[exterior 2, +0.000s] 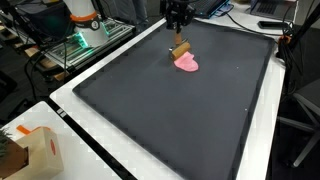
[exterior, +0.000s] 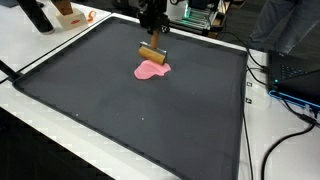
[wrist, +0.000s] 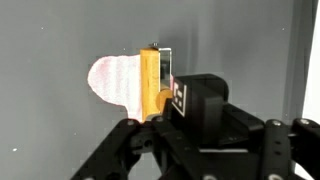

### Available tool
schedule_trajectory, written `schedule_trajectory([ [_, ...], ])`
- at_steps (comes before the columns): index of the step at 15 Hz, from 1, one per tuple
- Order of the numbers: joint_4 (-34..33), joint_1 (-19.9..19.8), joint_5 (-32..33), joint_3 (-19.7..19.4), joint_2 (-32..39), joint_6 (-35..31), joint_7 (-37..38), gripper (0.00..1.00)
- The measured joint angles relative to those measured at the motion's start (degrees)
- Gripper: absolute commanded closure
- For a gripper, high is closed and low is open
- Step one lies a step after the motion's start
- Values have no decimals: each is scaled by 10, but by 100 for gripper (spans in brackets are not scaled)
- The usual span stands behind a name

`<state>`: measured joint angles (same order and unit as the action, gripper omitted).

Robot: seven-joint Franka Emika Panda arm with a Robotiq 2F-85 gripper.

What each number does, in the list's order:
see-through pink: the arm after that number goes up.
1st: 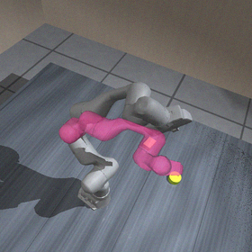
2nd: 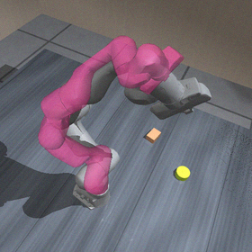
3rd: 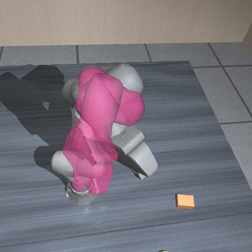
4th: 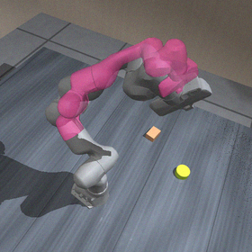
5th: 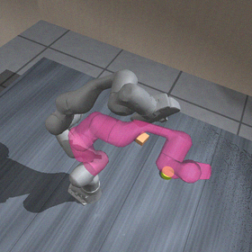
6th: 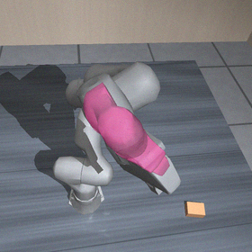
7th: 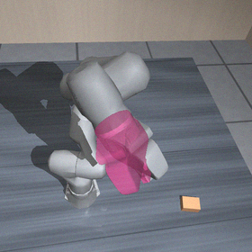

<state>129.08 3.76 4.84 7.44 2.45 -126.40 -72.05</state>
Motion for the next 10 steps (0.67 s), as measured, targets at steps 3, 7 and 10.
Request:
schedule_trajectory([
  [3,3,0,-2,-4,-23,0,0,75],
  [7,3,0,-4,-6,-52,0,14,75],
  [10,1,4,-12,-6,-81,4,44,50],
])
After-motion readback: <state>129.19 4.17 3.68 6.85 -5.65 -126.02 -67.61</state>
